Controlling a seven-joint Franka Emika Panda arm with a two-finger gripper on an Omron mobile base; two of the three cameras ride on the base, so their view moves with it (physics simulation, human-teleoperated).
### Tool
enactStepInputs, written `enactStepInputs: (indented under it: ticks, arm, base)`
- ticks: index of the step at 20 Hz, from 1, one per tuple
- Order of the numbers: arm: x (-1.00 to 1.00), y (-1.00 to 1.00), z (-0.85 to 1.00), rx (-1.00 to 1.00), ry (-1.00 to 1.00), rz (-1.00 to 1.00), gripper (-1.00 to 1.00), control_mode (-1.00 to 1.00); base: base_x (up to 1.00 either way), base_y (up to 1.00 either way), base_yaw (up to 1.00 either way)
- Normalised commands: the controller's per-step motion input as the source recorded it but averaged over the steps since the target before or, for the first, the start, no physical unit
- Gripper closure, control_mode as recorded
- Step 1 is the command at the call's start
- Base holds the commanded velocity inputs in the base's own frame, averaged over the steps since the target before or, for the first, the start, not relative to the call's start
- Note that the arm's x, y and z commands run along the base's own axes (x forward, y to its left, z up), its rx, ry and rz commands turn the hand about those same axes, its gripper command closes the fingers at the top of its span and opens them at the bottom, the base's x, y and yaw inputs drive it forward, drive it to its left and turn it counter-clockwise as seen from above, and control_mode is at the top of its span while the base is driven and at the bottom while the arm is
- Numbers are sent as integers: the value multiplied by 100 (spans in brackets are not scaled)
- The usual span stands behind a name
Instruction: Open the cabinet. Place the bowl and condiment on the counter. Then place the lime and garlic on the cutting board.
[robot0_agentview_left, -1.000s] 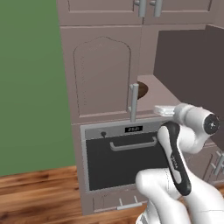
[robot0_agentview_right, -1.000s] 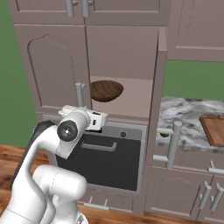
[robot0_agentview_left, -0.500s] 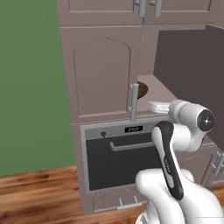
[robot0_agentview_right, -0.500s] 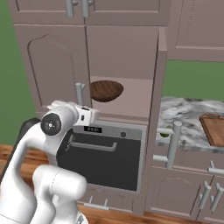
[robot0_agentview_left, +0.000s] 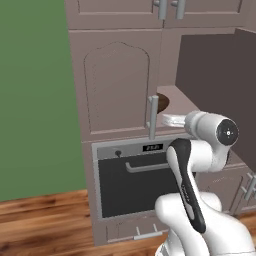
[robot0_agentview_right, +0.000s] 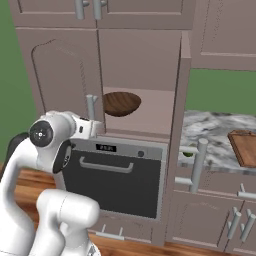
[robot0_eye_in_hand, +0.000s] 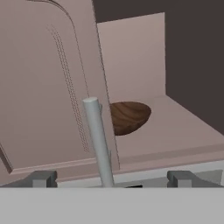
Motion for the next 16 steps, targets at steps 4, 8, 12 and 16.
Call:
enactStepInputs:
  ticks: [4,8,12,16]
  arm:
    - [0,29,0,0,0,0,-100,-100]
    - [4,30,0,0,0,0,-100,-100]
    - [21,19,-2,0,0,0,-100,-100]
    - [34,3,-5,3,0,0,-100,-100]
  base:
    - [0,0,0]
    - [0,0,0]
    - [0,0,0]
    - [0,0,0]
